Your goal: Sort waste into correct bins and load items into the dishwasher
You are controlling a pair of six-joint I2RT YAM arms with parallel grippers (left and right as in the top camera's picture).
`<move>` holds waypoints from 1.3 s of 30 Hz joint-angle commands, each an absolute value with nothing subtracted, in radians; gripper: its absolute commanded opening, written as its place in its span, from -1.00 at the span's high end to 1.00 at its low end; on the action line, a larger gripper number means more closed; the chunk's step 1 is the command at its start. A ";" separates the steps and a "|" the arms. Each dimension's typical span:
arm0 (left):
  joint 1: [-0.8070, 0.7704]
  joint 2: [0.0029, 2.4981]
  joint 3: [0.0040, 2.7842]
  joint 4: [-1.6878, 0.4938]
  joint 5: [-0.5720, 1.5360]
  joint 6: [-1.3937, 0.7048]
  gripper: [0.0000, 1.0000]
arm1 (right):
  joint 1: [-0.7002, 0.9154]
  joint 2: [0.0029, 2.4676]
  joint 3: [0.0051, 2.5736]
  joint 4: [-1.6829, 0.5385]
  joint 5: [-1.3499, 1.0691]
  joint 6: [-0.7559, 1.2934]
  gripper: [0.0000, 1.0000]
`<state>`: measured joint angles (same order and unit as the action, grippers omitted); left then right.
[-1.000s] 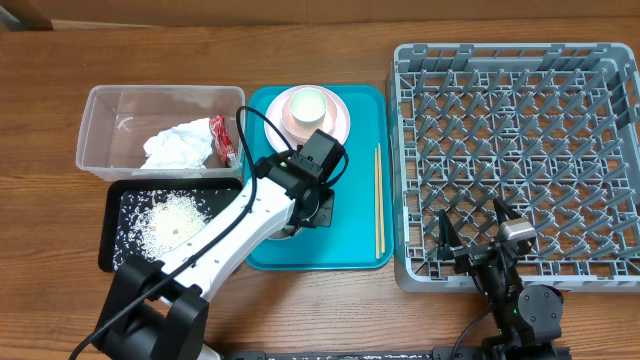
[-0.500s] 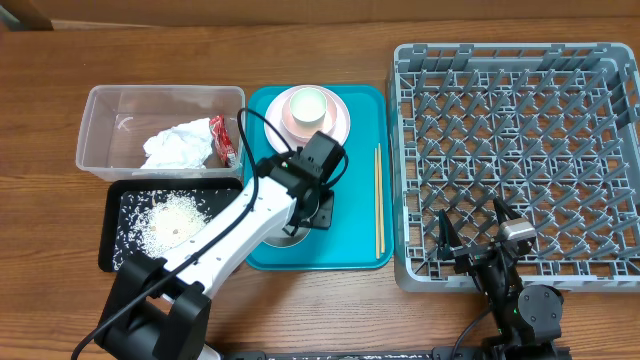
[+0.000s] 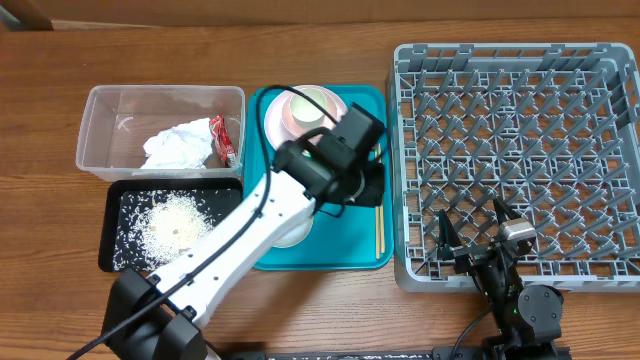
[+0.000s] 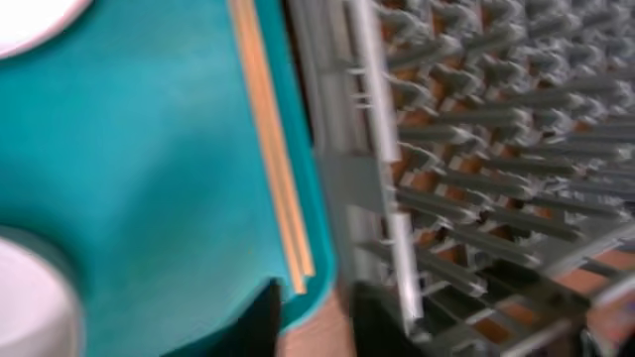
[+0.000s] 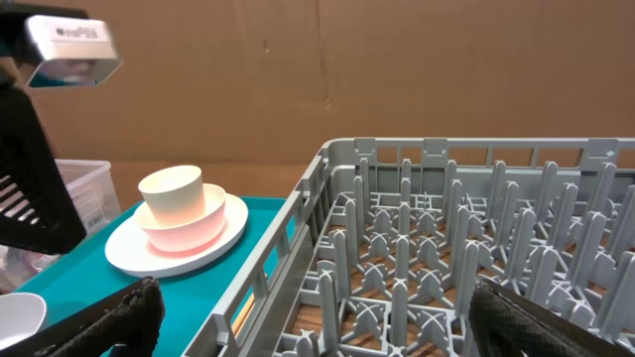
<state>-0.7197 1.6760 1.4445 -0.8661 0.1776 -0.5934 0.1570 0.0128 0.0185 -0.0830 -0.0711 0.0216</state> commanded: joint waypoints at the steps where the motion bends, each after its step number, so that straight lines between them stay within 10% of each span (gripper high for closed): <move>1: -0.720 1.675 1.443 -0.857 0.201 -0.630 0.90 | 0.155 0.003 0.008 -0.078 -0.070 0.014 -1.00; 11: -0.837 1.699 1.339 -0.816 -0.010 -0.956 0.89 | 0.155 0.003 0.008 -0.078 -0.070 0.014 -1.00; 21: -0.868 1.803 1.309 -0.717 -0.001 -0.977 0.33 | 0.155 0.003 0.008 -0.078 -0.070 0.014 -1.00; 39: -0.774 1.864 1.309 -0.720 0.087 -0.834 0.27 | 0.155 0.003 0.008 -0.078 -0.070 0.014 -1.00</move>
